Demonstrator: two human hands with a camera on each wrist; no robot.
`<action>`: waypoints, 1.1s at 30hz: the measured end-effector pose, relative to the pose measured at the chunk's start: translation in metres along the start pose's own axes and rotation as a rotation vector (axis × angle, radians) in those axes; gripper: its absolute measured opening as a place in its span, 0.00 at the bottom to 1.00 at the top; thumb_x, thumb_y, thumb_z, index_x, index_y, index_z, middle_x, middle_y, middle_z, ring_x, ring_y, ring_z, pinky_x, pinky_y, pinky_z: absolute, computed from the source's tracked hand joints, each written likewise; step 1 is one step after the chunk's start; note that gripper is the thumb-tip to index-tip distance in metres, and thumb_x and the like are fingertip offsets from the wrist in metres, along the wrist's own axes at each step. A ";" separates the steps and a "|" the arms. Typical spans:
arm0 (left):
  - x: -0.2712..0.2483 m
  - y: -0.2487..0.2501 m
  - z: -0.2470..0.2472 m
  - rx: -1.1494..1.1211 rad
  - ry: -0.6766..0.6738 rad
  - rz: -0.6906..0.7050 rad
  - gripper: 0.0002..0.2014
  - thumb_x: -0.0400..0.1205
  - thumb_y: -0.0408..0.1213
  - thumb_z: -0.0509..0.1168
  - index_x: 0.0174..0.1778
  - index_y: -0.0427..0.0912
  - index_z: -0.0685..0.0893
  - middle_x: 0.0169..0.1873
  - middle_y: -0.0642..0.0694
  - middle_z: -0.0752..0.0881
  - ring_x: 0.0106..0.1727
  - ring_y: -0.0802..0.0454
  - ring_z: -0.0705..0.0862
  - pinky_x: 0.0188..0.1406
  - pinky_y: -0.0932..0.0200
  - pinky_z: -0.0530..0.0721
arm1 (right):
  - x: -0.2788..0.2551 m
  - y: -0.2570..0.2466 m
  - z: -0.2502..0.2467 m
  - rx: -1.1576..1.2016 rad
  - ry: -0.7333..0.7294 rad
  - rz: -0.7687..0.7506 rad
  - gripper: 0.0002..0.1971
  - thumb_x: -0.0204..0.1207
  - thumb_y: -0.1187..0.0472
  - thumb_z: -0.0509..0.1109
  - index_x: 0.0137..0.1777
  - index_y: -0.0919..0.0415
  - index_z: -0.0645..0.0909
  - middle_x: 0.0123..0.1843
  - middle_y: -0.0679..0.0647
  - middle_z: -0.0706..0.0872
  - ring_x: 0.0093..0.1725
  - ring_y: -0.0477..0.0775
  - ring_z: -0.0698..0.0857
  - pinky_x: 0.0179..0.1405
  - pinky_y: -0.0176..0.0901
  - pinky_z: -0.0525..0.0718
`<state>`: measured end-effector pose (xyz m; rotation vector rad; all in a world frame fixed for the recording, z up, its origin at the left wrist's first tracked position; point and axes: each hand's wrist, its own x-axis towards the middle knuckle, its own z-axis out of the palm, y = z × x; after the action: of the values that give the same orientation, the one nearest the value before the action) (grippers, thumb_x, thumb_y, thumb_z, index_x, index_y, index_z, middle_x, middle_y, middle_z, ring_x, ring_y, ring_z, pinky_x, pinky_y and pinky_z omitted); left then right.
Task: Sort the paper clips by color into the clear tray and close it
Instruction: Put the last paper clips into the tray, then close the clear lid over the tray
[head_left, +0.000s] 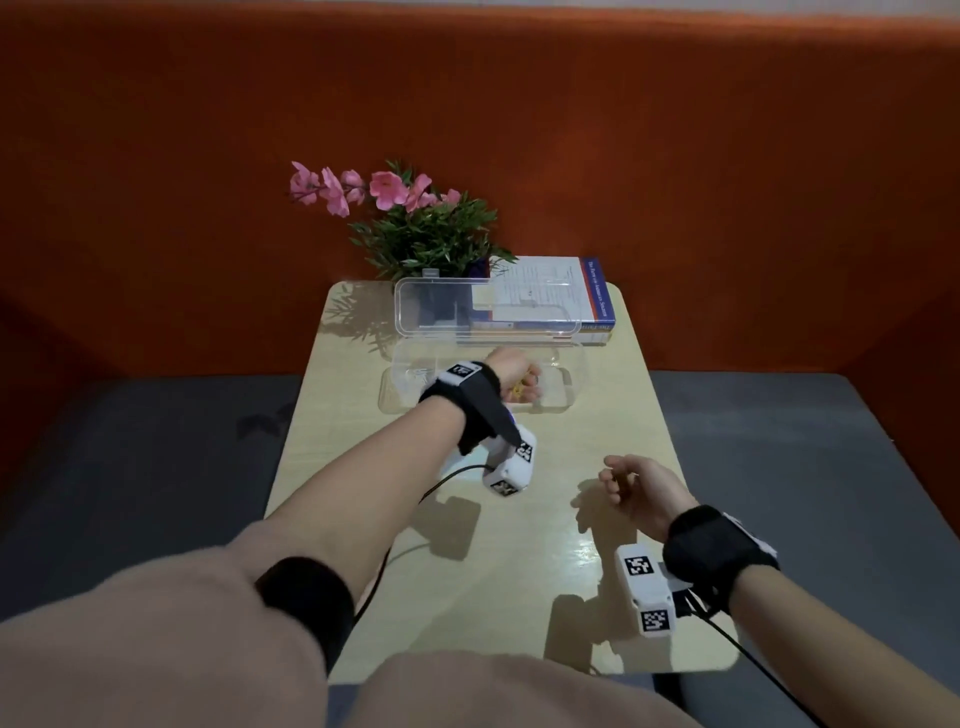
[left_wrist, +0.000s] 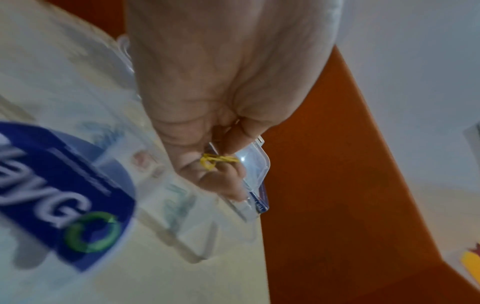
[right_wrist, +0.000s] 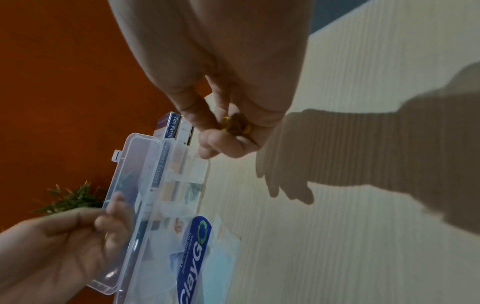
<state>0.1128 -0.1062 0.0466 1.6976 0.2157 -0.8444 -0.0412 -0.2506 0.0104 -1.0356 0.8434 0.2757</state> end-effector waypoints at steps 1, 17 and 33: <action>0.003 0.007 0.006 -0.029 -0.021 -0.015 0.12 0.86 0.26 0.49 0.41 0.33 0.76 0.31 0.41 0.73 0.15 0.53 0.82 0.09 0.69 0.77 | 0.001 -0.002 -0.004 -0.004 0.012 0.010 0.09 0.79 0.72 0.53 0.41 0.64 0.71 0.31 0.57 0.72 0.27 0.51 0.67 0.25 0.37 0.67; 0.028 0.033 0.019 -0.025 -0.068 0.030 0.17 0.86 0.36 0.56 0.67 0.31 0.79 0.56 0.40 0.79 0.61 0.46 0.77 0.67 0.52 0.75 | 0.019 -0.059 0.016 -0.063 -0.037 -0.006 0.11 0.81 0.75 0.49 0.54 0.74 0.72 0.42 0.65 0.77 0.40 0.59 0.81 0.25 0.39 0.88; -0.006 -0.042 -0.105 0.169 0.481 0.281 0.10 0.85 0.31 0.58 0.43 0.45 0.84 0.43 0.46 0.84 0.46 0.49 0.81 0.50 0.56 0.81 | 0.091 -0.107 0.096 -0.922 0.149 -0.265 0.17 0.80 0.64 0.58 0.66 0.70 0.78 0.68 0.66 0.81 0.67 0.65 0.81 0.64 0.49 0.82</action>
<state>0.1290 0.0038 0.0258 2.0170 0.2269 -0.2432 0.1269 -0.2403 0.0363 -2.0307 0.6952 0.3745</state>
